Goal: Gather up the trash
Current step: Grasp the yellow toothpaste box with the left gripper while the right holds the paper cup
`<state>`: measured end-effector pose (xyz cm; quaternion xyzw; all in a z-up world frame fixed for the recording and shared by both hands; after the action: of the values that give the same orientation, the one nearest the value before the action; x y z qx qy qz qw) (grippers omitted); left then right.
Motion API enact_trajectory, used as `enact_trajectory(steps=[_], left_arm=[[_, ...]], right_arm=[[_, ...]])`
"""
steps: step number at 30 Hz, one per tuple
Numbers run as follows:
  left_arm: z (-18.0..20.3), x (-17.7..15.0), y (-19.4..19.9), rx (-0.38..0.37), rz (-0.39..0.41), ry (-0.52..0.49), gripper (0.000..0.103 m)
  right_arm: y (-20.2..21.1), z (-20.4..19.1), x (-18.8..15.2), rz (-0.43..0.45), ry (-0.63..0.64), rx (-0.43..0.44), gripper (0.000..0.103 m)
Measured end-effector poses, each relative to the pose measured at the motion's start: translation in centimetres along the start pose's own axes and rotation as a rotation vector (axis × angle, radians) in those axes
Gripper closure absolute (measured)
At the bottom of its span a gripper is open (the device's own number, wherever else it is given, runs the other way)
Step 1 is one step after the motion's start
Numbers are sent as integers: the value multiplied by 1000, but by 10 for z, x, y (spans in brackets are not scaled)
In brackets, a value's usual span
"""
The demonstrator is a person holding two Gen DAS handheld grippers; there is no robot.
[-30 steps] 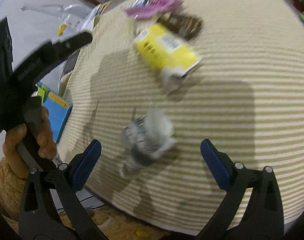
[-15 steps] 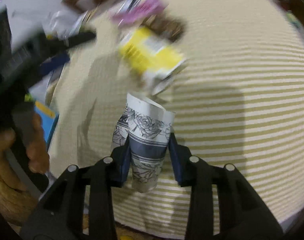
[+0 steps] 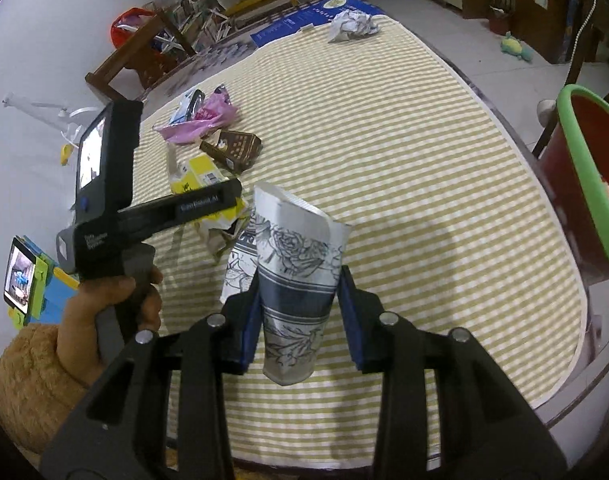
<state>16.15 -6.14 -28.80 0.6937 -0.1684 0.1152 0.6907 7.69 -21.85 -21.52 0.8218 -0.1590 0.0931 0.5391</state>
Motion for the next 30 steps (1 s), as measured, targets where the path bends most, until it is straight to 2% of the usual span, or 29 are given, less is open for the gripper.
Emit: enact_trajectory(steps=[5, 7, 11, 14, 15, 16, 20, 24, 28, 29, 30], left_arm=[[-15, -10, 9, 54, 15, -80, 8], [-30, -13, 14, 76, 16, -81, 8], [-55, -15, 25, 65, 25, -31, 12], [-66, -14, 24, 58, 29, 15, 12], [-67, -12, 21, 48, 25, 33, 12], [-67, -11, 20, 32, 22, 49, 12], [-57, -3, 13, -5, 27, 76, 11], [-47, 7, 2, 9, 16, 72, 10], [-40, 4, -6, 57, -11, 19, 11], [-41, 3, -6, 58, -10, 18, 13], [-42, 0, -5, 47, -6, 26, 20]], right_arm=[[-11, -11, -2, -34, 41, 4, 68], [-18, -15, -5, -56, 63, 3, 68], [-36, -23, -13, -117, 88, 1, 65], [-44, -27, -18, -133, 96, -7, 43], [-46, -27, -17, -131, 95, -16, 28], [-48, -28, -17, -130, 90, -21, 18], [-56, -29, -15, -134, 86, -37, 18], [-61, -20, -14, -122, 75, -93, 17], [-66, -12, -12, -122, 61, -122, 17], [-68, -12, -13, -128, 58, -121, 17], [-72, -10, -15, -141, 51, -115, 17]])
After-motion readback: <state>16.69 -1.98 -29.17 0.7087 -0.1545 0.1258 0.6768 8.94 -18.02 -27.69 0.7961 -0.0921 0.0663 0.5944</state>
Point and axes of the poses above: each gripper's, at about its wrist camera, not at the fingertips, and y roughly against the way its jaws point, z to its right, x to its top, the point moved 10 cm from there along -y, roughly the way its jaws point, and after that the axes turned 13 degrees about -y, right-handed, at the moved point
